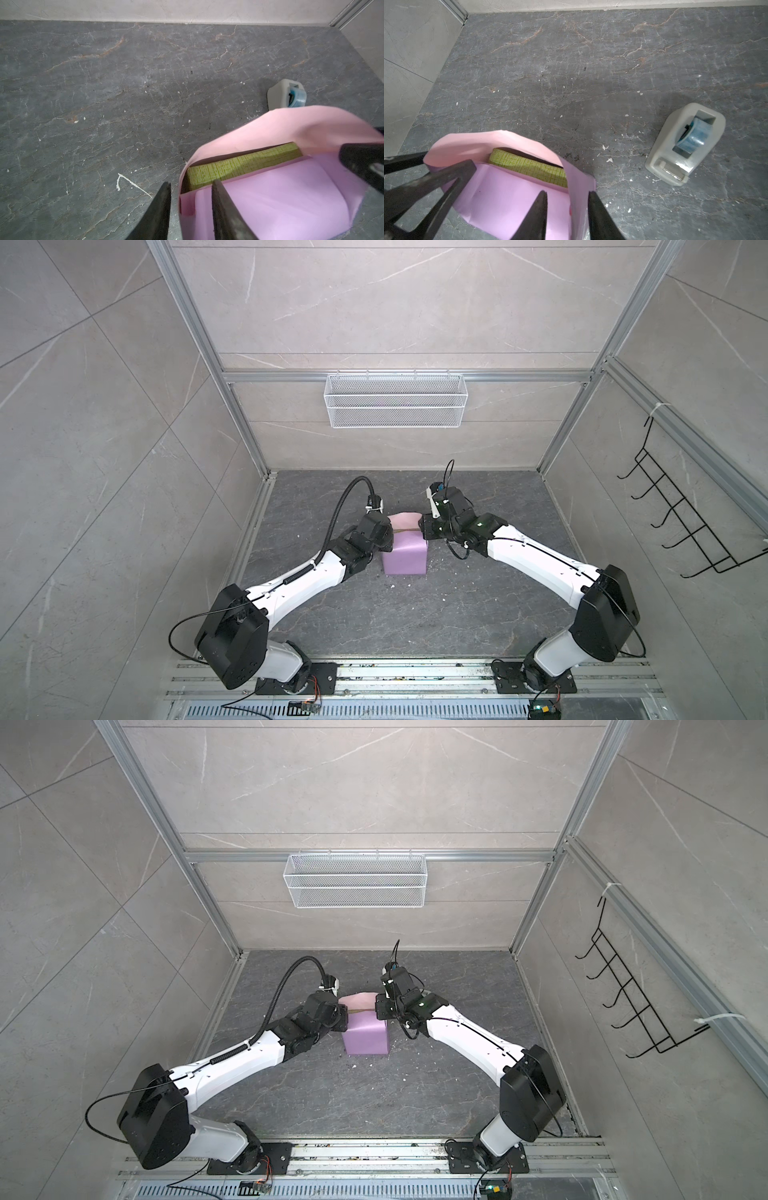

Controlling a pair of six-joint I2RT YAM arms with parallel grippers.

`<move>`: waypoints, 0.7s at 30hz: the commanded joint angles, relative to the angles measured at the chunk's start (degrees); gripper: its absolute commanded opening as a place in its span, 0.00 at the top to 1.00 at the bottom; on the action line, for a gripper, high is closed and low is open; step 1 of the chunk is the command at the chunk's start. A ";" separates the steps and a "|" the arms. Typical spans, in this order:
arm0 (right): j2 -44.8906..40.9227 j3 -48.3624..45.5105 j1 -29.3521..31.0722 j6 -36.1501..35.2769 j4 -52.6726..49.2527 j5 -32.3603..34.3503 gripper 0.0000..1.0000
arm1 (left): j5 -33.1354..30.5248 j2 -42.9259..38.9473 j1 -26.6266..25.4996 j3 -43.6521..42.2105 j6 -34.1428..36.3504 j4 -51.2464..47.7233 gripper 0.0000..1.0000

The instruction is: Wrap the gift box in paper

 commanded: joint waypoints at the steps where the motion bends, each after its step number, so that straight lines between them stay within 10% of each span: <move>1: -0.39 -0.91 0.20 -0.62 0.54 -0.49 0.64 | 1.15 -1.98 0.76 2.23 -0.73 -0.15 0.65; 21: -1.46 -1.61 0.19 -0.17 0.66 -0.21 0.63 | 0.37 -0.45 1.02 4.21 1.55 -0.36 1.00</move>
